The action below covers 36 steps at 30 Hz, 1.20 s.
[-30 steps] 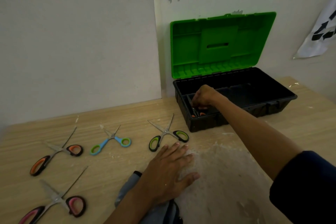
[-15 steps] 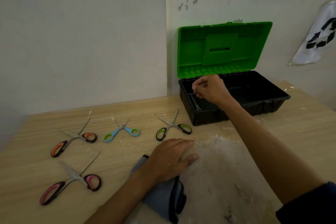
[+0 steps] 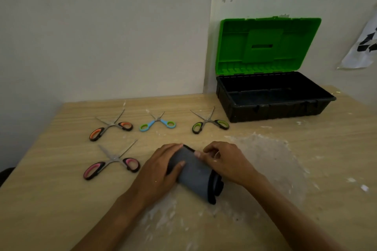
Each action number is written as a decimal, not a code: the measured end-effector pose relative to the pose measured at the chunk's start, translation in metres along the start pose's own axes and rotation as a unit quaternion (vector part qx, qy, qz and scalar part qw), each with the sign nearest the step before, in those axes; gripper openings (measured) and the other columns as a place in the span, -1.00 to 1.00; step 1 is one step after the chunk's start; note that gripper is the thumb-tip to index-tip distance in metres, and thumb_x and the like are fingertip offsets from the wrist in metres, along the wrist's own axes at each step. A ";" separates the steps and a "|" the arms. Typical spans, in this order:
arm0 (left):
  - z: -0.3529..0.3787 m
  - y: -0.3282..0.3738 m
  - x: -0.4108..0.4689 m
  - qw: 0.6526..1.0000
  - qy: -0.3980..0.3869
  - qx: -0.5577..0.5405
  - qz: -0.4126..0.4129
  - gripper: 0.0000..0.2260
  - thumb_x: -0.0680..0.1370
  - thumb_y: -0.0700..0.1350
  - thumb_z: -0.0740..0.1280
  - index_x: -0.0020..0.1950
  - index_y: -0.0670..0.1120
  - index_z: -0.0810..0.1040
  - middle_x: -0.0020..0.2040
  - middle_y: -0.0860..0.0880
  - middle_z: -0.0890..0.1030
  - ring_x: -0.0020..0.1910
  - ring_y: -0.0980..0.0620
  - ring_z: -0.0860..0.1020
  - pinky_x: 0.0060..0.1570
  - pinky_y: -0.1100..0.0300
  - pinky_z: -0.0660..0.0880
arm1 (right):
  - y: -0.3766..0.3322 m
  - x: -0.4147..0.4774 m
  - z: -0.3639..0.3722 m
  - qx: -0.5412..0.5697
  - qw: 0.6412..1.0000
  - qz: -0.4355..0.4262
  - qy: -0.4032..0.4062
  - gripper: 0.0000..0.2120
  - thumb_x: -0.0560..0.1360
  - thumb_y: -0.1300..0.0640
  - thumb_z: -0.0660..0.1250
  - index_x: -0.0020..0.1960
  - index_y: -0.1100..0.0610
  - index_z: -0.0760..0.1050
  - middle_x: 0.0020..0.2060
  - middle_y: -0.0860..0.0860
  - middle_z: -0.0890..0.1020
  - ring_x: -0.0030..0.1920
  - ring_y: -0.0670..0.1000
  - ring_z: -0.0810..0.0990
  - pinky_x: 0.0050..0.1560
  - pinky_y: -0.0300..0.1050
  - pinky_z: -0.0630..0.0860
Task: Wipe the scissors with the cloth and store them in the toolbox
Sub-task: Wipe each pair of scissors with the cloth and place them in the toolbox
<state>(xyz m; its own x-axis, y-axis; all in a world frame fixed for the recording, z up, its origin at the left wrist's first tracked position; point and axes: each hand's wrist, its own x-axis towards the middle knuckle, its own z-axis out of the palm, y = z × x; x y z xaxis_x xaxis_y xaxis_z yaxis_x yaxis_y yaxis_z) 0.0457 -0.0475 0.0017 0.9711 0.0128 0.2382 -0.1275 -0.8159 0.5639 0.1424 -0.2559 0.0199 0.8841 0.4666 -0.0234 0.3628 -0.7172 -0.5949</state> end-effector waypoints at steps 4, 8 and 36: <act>-0.005 -0.008 -0.011 0.998 0.019 0.019 -0.053 -0.58 0.66 0.02 0.27 0.52 0.02 0.38 0.43 0.14 0.43 0.38 0.25 0.34 0.35 0.56 0.11 | -0.020 -0.005 0.017 -0.086 0.996 0.000 -0.005 -0.30 0.34 -0.54 0.14 0.17 -0.03 0.54 0.03 -0.08 0.59 0.01 -0.09 0.53 0.04 -0.11 0.53; -0.041 -0.027 -0.023 0.984 0.110 0.094 -0.105 -0.72 0.59 -0.14 0.41 0.30 -0.12 0.59 0.21 -0.09 0.61 0.21 -0.09 0.55 0.23 0.13 0.45 | -0.030 -0.007 0.021 -0.146 0.984 -0.036 0.099 -0.42 0.44 -0.44 0.15 0.27 -0.10 0.47 0.19 -0.08 0.50 0.21 -0.03 0.44 0.20 0.00 0.41; -0.085 -0.076 -0.063 0.869 0.126 -0.401 -0.261 -0.79 0.42 -0.03 0.55 0.04 0.01 0.75 -0.20 0.11 0.71 -0.28 0.17 0.56 -0.29 0.35 0.49 | -0.014 -0.005 0.021 0.095 0.990 -0.008 0.103 -0.88 0.52 -0.17 0.32 -0.03 -0.16 0.53 -0.15 -0.26 0.58 -0.09 -0.21 0.55 -0.20 -0.35 0.38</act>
<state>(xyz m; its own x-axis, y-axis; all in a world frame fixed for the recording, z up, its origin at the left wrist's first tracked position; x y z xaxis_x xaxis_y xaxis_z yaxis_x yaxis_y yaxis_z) -0.0226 0.0625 0.0111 0.8770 0.4684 -0.1075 0.1201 0.0029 0.9928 0.1267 -0.2369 0.0113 0.9270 0.3478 0.1405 0.3331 -0.5910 -0.7347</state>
